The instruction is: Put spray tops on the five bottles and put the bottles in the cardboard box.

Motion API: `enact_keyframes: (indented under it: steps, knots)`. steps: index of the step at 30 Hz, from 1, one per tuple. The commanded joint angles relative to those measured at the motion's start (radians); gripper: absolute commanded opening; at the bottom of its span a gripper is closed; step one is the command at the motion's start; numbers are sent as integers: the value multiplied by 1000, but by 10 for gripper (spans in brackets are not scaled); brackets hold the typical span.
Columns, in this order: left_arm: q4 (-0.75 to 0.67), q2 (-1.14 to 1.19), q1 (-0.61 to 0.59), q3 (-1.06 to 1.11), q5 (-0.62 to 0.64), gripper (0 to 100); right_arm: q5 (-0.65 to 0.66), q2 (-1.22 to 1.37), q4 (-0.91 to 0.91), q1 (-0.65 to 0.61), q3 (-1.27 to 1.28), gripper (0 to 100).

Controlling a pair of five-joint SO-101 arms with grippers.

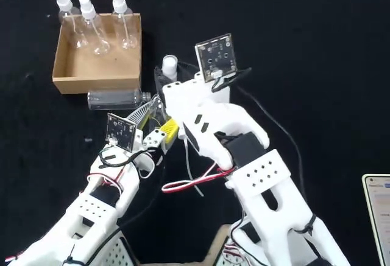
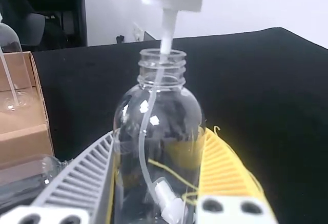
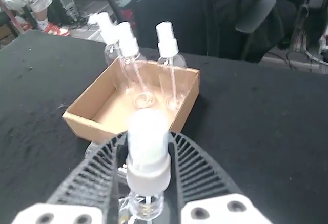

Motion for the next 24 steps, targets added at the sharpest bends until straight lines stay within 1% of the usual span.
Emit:
enact_keyframes:
  steps: [1,7,14,24]
  knots:
    - [-12,-18,-5,-1,6,30,11,-33,-35,-17,-16,12]
    - [-12,-18,-7,-1,6,30,15,-33,-23,-8,-12,12]
    - [-12,-18,-1,-1,6,30,17,-33,40,14,-13,12]
    - [-12,-18,-2,-1,6,30,17,-33,41,20,31,12]
